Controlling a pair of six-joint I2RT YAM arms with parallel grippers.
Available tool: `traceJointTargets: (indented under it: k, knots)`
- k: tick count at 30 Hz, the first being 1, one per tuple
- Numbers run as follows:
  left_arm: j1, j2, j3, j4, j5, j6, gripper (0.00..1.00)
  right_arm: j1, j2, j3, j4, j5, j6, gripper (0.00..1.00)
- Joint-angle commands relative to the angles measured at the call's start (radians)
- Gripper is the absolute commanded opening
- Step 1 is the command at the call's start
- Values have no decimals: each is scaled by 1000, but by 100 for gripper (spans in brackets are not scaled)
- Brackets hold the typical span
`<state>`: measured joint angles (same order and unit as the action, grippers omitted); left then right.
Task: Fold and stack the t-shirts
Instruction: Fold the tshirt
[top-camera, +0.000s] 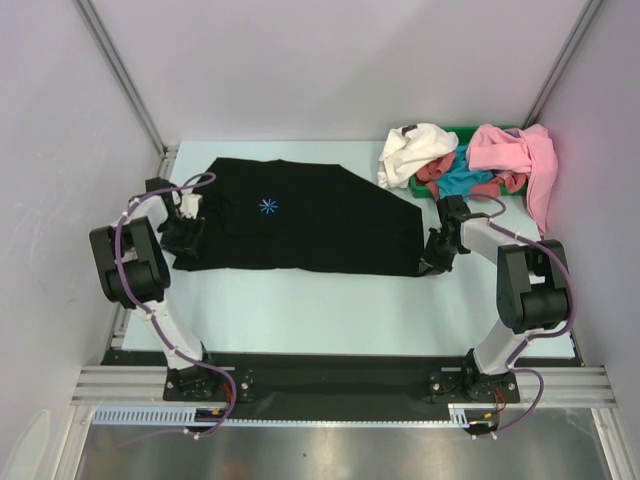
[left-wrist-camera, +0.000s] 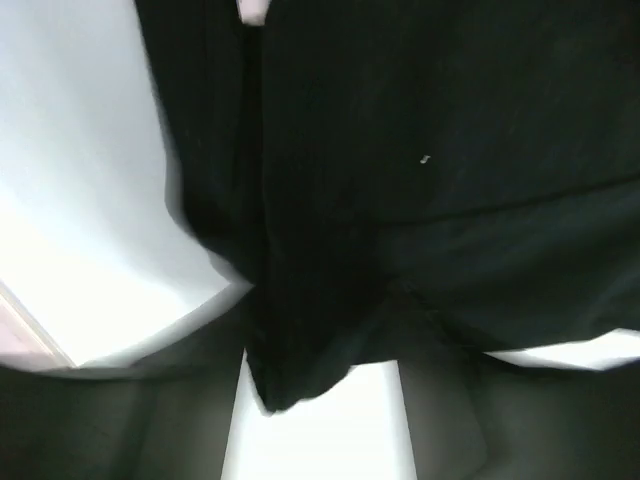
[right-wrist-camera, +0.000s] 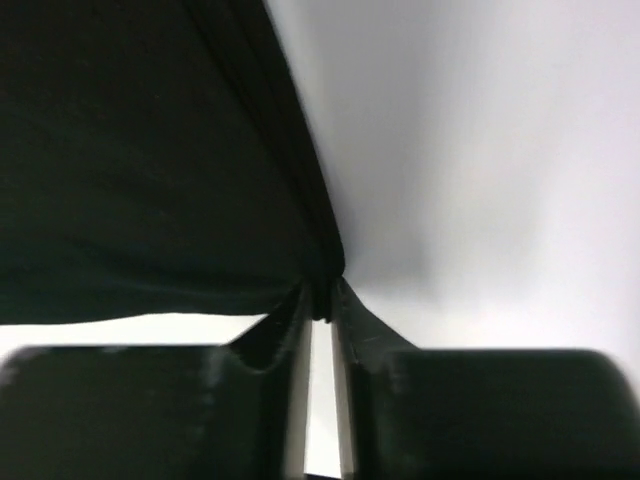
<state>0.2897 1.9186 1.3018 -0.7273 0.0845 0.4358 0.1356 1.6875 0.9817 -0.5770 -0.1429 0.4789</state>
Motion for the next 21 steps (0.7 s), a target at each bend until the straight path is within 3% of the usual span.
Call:
traceJointTargets:
  k: [1,2,3,4,13,21]
  knots:
    - [-21,28,-16,9,75,-46,38,4,-14,-18,39,-24,18,13]
    - [-20,30,-21,2,95,-43,27,2,-15,-20,36,-24,18,3]
    - [-18,26,-29,-3,98,-40,11,-2,-20,-23,31,-20,15,0]
    - [-15,8,-38,-3,95,-31,0,-4,-32,-26,14,-12,15,0]
    - [92,-200,-136,-141,12,153,0,-51,-216,-135,-170,69,-2,0]
    - [108,-369,-285,-322,-81,308,0,-39,-446,-181,-334,112,137,0]
